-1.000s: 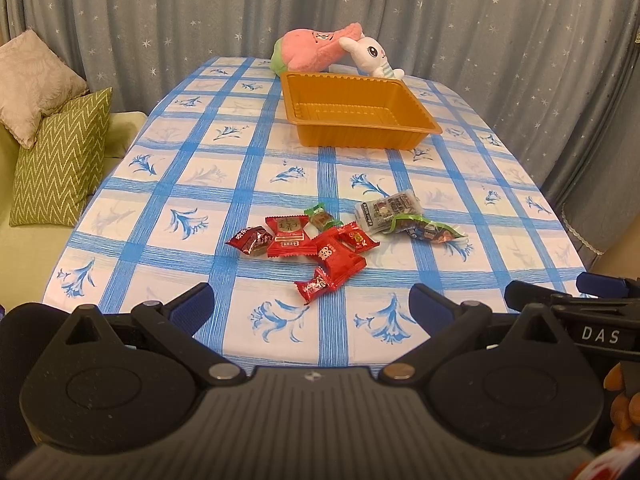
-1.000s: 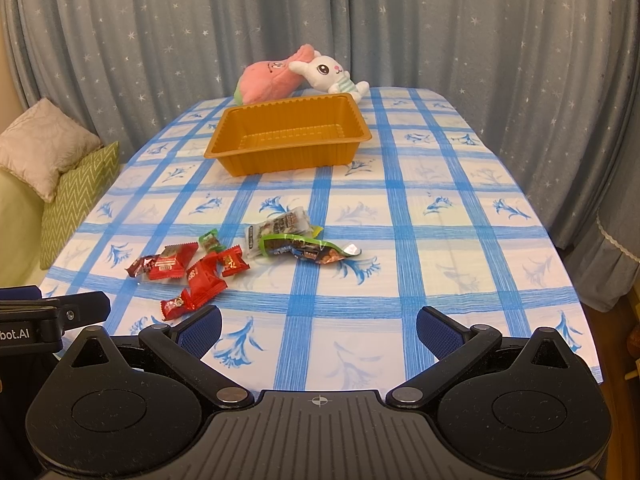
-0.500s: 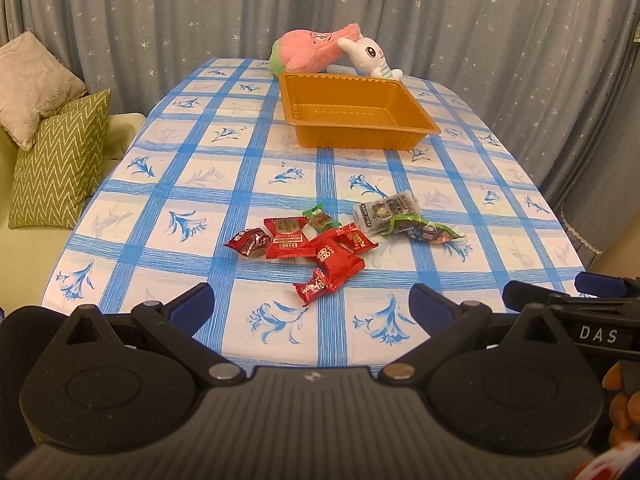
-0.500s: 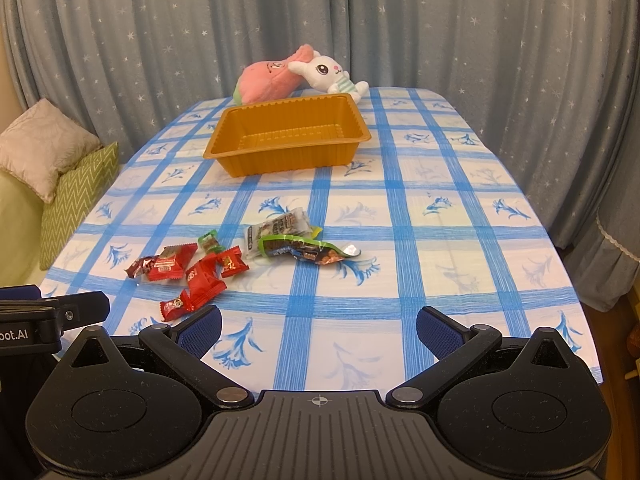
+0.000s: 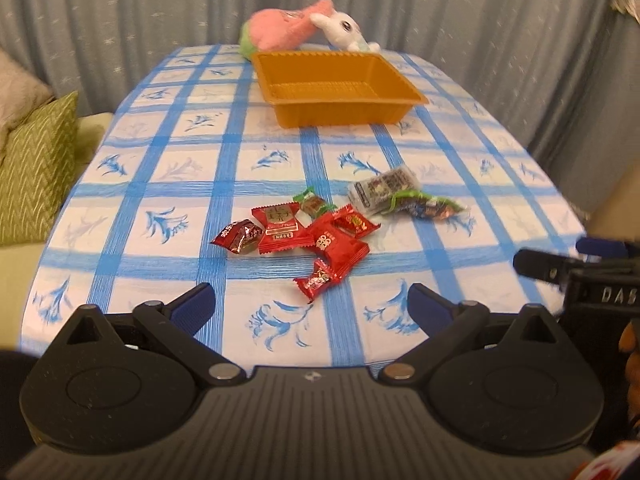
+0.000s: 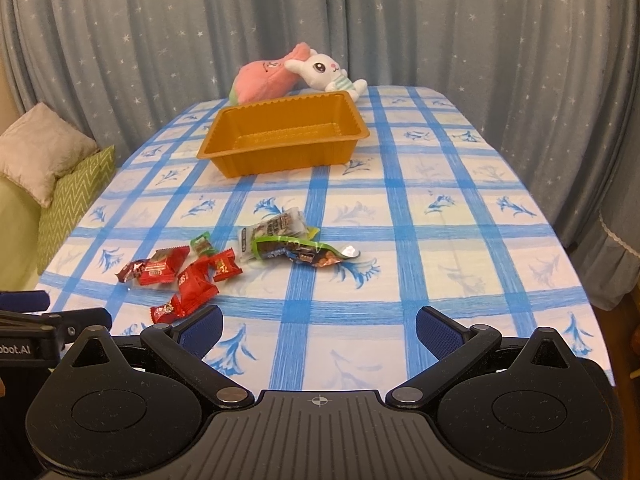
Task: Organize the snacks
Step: 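Grasp a small red candy with the left tool while the right tool grasps a red packet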
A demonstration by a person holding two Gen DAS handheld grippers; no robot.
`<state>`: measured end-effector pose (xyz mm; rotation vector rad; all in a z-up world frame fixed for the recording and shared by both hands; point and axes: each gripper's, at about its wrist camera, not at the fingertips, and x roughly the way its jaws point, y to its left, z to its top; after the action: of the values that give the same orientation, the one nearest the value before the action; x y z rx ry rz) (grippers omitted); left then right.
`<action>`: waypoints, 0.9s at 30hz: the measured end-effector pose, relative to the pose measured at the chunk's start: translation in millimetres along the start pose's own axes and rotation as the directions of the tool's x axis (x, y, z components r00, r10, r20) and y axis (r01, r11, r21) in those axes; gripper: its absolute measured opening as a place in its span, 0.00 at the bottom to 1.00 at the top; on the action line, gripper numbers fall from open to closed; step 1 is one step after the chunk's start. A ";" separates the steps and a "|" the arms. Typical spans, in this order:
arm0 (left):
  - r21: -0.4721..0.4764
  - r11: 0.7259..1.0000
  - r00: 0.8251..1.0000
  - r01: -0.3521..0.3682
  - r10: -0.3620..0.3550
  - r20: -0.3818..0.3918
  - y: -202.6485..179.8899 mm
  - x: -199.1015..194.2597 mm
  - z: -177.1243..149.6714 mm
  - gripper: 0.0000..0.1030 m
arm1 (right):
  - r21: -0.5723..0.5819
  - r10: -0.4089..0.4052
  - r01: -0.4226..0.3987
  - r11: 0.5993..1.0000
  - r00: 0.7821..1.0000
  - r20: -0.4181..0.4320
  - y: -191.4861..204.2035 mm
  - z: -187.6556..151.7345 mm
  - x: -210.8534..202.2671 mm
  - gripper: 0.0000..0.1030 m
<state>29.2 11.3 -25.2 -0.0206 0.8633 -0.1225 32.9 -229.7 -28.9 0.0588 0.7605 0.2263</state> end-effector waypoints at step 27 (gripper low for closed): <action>0.363 0.899 0.960 0.246 -0.176 -0.216 14.9 112.4 19.2 0.15 | -0.031 0.107 -0.110 0.993 0.991 -0.074 15.6 9.5 95.3 0.79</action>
<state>117.5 12.5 -98.8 0.2729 1.0025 -0.5067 103.4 -192.8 -84.4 0.0590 0.8260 0.3466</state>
